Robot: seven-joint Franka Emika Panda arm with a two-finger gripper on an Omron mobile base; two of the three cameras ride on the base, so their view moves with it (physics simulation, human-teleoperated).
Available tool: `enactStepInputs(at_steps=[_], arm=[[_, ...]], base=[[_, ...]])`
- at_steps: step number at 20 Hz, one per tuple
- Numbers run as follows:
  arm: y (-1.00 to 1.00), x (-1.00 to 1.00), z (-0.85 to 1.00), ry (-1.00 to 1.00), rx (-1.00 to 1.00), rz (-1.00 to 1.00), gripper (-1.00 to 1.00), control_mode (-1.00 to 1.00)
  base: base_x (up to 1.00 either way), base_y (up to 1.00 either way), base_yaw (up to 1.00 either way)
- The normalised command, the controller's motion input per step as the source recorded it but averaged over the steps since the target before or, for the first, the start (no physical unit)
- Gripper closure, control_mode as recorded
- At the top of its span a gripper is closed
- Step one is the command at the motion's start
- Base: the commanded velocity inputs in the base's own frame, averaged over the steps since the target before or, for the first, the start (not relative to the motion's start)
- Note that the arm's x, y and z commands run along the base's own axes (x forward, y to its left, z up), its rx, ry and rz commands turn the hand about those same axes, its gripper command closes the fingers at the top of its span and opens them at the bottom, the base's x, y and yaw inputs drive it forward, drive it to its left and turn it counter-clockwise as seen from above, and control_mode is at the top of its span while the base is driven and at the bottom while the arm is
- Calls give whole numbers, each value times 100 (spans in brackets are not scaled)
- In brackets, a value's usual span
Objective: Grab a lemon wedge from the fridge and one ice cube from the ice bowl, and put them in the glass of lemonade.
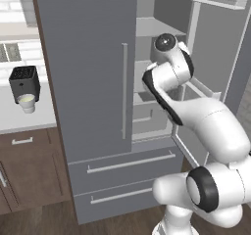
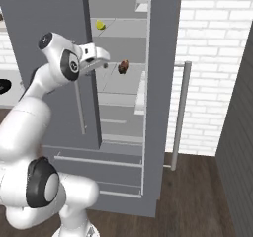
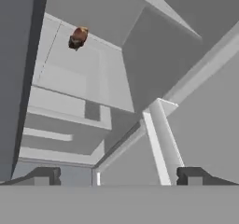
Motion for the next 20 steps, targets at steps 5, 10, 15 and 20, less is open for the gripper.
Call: enactStepInputs(at_steps=[5,10,15,20], arm=[[77,50,-54,3,31,50,-100,-100],[54,17,-4,7,33,18,-100,-100],[13,-74,83,18,2,0,-100,-100],[2,-73,27,19,0,0,-100,-100]], base=[[0,0,0],[0,0,0],[0,0,0],[0,0,0]])
